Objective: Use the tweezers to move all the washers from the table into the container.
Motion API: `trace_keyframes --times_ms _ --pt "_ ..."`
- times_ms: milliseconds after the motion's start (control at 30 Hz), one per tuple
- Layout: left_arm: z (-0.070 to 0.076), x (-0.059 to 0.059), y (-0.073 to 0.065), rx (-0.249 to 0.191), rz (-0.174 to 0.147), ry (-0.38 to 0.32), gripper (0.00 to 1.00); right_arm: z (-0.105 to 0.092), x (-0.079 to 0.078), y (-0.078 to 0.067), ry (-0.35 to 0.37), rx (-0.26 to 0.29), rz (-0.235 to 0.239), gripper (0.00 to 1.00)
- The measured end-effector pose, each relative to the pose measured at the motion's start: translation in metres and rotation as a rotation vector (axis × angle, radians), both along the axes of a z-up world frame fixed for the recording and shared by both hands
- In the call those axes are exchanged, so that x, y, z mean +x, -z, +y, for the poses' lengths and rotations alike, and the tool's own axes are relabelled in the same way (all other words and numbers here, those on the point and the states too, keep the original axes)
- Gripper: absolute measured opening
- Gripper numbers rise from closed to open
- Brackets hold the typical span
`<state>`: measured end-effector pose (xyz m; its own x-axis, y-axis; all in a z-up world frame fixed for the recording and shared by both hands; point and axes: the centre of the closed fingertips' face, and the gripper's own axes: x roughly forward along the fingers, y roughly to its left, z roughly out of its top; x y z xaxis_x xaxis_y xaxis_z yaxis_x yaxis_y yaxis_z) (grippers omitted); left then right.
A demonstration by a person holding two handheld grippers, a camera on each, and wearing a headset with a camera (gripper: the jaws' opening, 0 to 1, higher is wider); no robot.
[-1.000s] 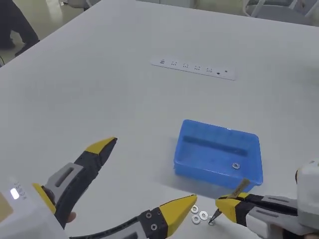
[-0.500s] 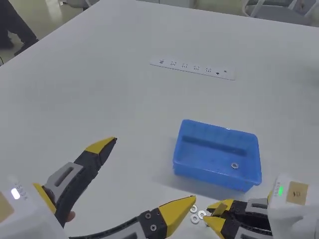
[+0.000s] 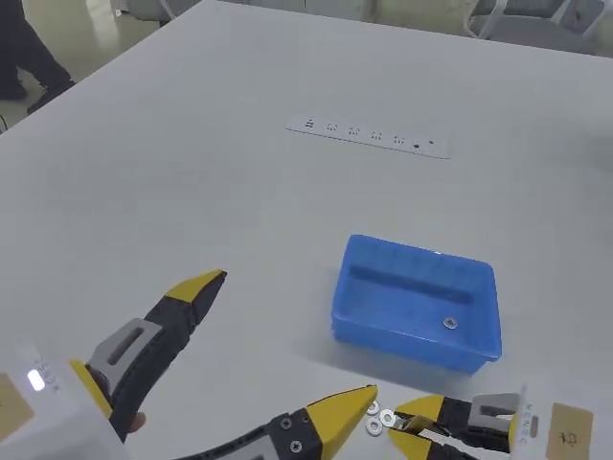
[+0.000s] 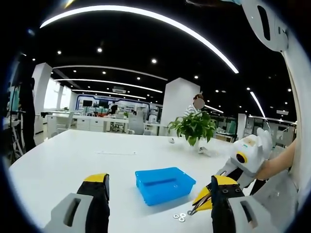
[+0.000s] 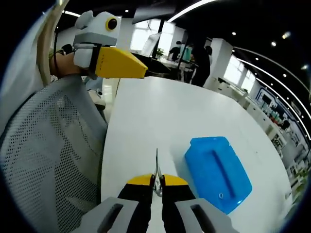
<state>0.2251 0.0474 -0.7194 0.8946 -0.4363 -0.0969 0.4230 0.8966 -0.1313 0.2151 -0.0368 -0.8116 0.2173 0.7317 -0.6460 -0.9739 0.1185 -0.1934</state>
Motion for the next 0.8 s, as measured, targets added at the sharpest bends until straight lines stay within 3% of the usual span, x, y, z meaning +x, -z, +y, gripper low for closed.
trace_keyframes --times_ms 133,433,633,800 --pt "-0.001 0.0 -0.001 0.0 0.002 0.001 0.88 -0.002 0.011 -0.017 0.023 0.018 -0.017 0.02" --pt "-0.002 -0.001 0.0 0.004 0.007 0.009 0.88 -0.008 0.051 -0.065 0.106 0.122 -0.068 0.02" --pt "0.0 -0.001 0.003 0.006 0.011 0.009 0.88 -0.014 0.078 -0.081 0.169 0.168 -0.087 0.02" --pt "0.007 -0.002 0.008 0.008 0.011 0.007 0.88 -0.022 0.108 -0.087 0.281 0.244 -0.023 0.02"
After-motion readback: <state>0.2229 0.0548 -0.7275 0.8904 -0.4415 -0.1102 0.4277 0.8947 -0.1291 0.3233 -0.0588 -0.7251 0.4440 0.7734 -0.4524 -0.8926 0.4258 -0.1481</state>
